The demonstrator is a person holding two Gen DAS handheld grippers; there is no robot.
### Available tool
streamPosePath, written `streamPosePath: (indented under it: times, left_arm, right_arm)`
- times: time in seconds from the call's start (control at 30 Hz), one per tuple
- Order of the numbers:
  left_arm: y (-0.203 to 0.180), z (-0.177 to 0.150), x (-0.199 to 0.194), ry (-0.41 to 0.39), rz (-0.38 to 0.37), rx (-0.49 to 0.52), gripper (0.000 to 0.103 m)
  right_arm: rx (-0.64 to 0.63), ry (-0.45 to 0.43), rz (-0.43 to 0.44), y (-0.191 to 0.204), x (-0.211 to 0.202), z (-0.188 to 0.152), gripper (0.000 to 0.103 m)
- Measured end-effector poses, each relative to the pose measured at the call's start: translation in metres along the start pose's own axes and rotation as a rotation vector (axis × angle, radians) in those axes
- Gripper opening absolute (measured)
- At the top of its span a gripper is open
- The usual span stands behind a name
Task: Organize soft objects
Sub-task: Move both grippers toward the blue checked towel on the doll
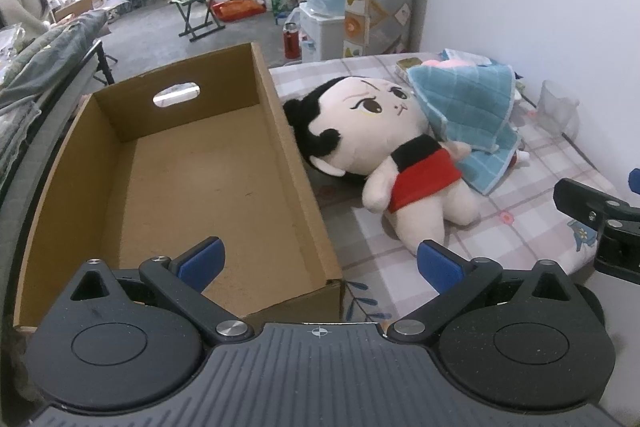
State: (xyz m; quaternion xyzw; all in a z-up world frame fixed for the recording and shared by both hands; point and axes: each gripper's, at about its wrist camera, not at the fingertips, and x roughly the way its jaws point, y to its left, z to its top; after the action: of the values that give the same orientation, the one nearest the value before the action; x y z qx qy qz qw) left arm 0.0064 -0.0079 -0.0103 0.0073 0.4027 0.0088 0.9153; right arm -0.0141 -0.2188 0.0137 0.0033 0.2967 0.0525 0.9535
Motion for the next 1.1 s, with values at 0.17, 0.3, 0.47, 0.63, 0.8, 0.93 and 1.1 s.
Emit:
streamPosePath:
  times: [0.17, 0.3, 0.47, 0.63, 0.8, 0.93, 1.1]
  left_arm:
    - [-0.012, 0.002, 0.002, -0.003, -0.027, 0.027, 0.103]
    - [-0.026, 0.005, 0.006, -0.005, -0.05, 0.056, 0.103]
    - [-0.037, 0.012, 0.011, -0.004, -0.061, 0.078, 0.103]
    - [-0.045, 0.018, 0.018, 0.004, -0.055, 0.084, 0.103]
    - [-0.05, 0.022, 0.024, 0.011, -0.045, 0.083, 0.103]
    - [-0.051, 0.024, 0.027, 0.019, -0.039, 0.084, 0.103]
    - [-0.051, 0.025, 0.029, 0.019, -0.036, 0.084, 0.103]
  right_arm:
    - [-0.001, -0.008, -0.028, -0.006, -0.003, -0.001, 0.061]
    - [0.017, -0.002, -0.048, -0.017, -0.002, -0.001, 0.061]
    - [0.044, 0.006, -0.06, -0.031, 0.004, -0.001, 0.061]
    - [0.051, 0.022, -0.055, -0.037, 0.014, 0.0, 0.061]
    - [0.04, 0.038, -0.038, -0.038, 0.024, 0.002, 0.061]
    - [0.035, 0.041, -0.029, -0.038, 0.03, 0.003, 0.061]
    - [0.032, 0.047, -0.028, -0.038, 0.033, 0.004, 0.061]
